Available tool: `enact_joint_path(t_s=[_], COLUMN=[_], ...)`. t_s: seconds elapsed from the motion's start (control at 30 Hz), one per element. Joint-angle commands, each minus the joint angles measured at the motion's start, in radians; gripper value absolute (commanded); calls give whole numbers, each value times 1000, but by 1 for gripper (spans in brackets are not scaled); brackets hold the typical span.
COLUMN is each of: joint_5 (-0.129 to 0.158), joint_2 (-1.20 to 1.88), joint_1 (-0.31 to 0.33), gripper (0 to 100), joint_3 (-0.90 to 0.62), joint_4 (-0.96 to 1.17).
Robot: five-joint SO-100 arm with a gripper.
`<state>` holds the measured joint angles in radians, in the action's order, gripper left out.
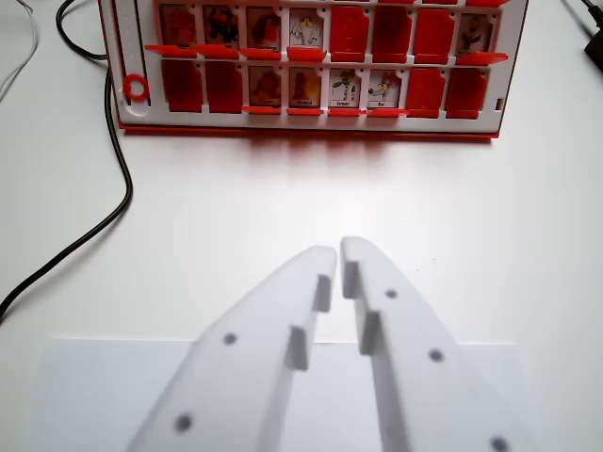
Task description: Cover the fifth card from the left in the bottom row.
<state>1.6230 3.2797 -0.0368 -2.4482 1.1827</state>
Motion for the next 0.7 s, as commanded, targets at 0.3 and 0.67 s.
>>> enact_joint_path(t_s=[0.3, 0.67], joint_5=[5, -11], joint_2=[-8, -8], joint_1=[44, 74], gripper=[0, 0], joint_3=[17, -2], joint_4=[-43, -64])
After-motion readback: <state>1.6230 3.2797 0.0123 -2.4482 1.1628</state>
